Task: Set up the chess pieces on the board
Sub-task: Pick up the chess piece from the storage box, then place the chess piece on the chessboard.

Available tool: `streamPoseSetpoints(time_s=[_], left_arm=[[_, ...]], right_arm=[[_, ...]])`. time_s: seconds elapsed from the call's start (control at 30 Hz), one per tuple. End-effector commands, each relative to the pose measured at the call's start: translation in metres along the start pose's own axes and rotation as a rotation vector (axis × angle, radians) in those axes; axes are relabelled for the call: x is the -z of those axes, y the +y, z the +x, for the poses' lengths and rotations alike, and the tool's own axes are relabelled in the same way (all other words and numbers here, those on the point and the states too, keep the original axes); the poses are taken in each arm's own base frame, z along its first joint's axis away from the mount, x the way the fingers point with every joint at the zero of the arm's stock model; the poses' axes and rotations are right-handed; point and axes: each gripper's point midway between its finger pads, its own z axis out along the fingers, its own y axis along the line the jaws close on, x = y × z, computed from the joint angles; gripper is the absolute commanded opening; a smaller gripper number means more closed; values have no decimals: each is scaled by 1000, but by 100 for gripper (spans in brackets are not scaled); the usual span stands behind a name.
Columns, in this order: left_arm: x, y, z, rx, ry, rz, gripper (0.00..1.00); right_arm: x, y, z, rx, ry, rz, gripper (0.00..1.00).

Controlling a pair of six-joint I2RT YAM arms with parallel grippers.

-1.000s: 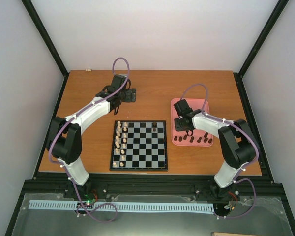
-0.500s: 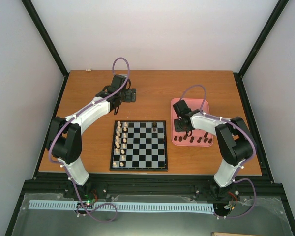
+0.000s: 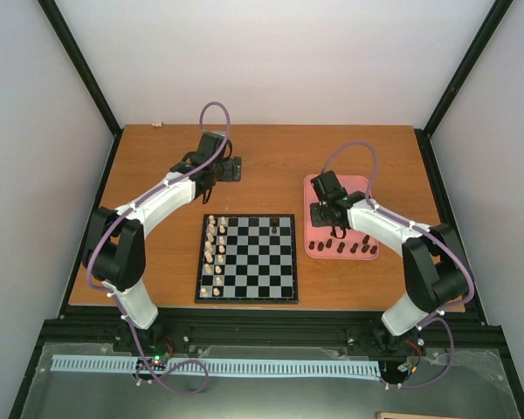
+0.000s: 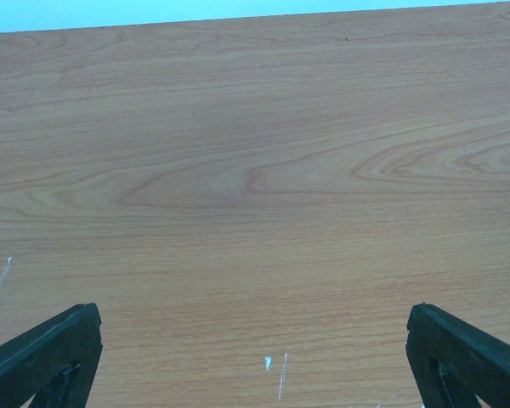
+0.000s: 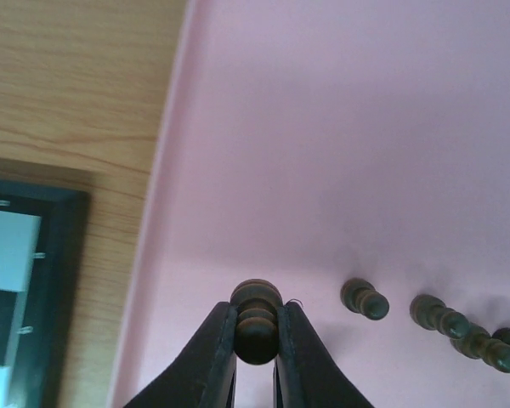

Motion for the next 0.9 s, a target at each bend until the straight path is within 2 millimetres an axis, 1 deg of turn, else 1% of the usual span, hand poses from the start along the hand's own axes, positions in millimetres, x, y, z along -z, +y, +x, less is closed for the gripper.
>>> streamPoseSetpoints(time_s=[0.0, 0.1, 0.13, 0.23, 0.3, 0.4, 0.7, 0.73, 0.87], left_arm=[[-2, -1, -8, 19, -10, 5, 100], [-1, -1, -9, 18, -11, 4, 100], [-1, 0, -9, 19, -11, 3, 100], [-1, 0, -8, 18, -10, 1, 100], [-2, -1, -9, 19, -10, 5, 100], [-2, -1, -8, 20, -8, 6, 100], [-2, -1, -8, 18, -9, 4, 100], [-2, 0, -8, 17, -9, 2, 100], [-3, 0, -8, 17, -8, 2, 100]], right_arm=[[36, 21, -21, 20, -81, -57, 9], [55, 45, -21, 72, -102, -84, 9], [61, 57, -19, 99, -106, -95, 9], [78, 93, -7, 179, -108, -153, 9], [83, 107, 2, 210, -99, -174, 9], [81, 121, 12, 231, -78, -200, 9], [54, 156, 36, 296, 5, -251, 10], [52, 159, 40, 304, 14, -254, 10], [49, 166, 43, 311, 19, -269, 10]])
